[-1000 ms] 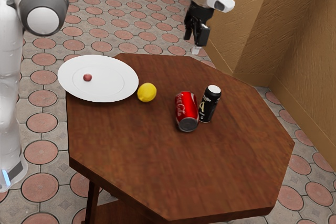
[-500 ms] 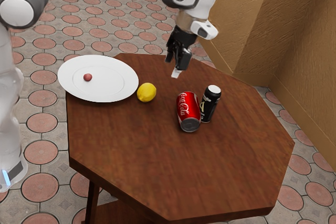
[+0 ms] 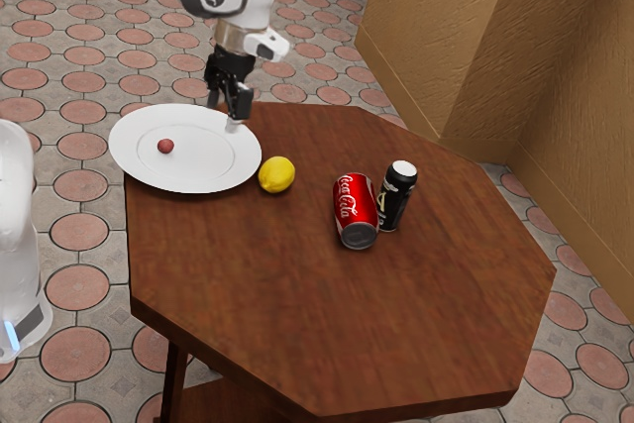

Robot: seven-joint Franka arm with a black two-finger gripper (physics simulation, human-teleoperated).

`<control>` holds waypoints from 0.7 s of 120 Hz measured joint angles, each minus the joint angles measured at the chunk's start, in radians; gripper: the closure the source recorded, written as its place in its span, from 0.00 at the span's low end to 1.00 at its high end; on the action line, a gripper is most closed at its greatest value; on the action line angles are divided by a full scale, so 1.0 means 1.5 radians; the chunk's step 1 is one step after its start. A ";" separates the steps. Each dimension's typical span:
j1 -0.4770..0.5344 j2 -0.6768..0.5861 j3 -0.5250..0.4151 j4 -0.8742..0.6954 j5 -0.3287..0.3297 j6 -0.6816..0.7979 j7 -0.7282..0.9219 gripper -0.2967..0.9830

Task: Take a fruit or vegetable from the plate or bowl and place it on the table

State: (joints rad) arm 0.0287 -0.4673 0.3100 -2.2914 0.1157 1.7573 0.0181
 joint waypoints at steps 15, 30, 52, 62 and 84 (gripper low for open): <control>0.014 -0.021 -0.001 -0.026 0.010 0.023 -0.004 0.23; 0.037 -0.049 -0.001 -0.073 0.021 0.041 -0.007 0.23; 0.063 -0.081 0.021 -0.119 0.046 0.058 -0.009 0.23; 0.074 -0.091 0.026 -0.143 0.060 0.074 -0.010 0.23; 0.099 -0.101 0.028 -0.171 0.097 0.097 -0.012 0.23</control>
State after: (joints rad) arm 0.1780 -0.6191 0.3513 -2.5477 0.2606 1.9024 0.0001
